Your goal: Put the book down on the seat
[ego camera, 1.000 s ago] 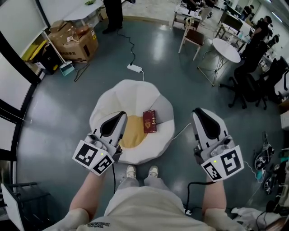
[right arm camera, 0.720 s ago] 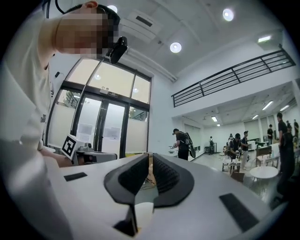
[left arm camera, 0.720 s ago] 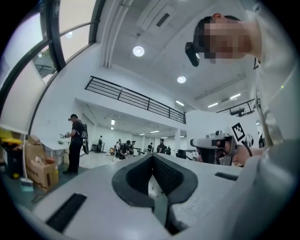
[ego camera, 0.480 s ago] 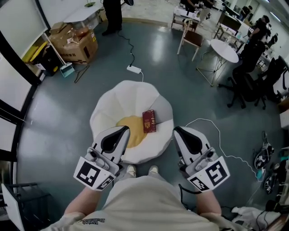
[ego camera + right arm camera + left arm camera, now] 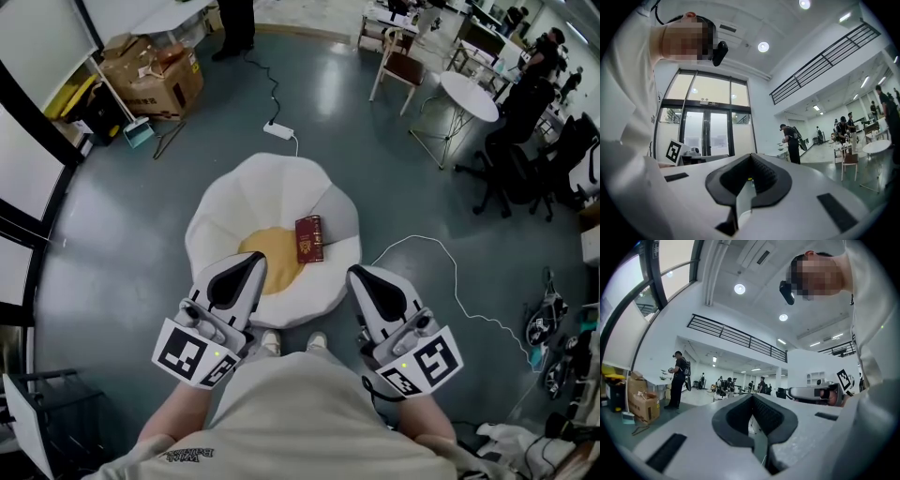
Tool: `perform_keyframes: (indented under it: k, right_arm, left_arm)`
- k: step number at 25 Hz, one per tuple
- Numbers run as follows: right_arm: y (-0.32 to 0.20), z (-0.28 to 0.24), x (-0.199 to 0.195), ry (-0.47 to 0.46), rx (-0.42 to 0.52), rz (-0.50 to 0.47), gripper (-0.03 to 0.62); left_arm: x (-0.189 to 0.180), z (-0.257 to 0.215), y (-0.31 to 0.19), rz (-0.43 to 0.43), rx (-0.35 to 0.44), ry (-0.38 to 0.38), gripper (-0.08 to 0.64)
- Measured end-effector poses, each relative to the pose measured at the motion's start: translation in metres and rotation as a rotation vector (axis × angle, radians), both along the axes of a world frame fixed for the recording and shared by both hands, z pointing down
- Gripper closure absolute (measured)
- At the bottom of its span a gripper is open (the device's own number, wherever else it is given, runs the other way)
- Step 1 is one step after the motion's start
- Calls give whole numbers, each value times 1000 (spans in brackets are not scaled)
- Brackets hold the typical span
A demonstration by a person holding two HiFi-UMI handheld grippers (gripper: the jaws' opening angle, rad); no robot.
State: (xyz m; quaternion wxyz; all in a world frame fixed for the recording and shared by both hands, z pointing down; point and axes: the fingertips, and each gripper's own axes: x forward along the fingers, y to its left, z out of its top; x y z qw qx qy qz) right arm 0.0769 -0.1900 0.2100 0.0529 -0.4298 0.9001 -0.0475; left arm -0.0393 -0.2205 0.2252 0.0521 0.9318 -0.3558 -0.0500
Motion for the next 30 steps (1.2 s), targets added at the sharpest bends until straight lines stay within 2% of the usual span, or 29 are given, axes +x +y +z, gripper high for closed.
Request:
perform_keyframes:
  k: [7, 12, 30]
  right_arm:
    - [-3, -3, -2, 81, 42, 19, 594]
    - [-3, -10, -3, 103, 74, 11, 594]
    - [3, -18, 4, 120, 101, 44, 594]
  left_arm:
    - [3, -1, -1, 7, 0, -6, 555]
    - [9, 0, 0, 28, -10, -24, 556]
    - [13, -8, 8, 32, 7, -36, 556]
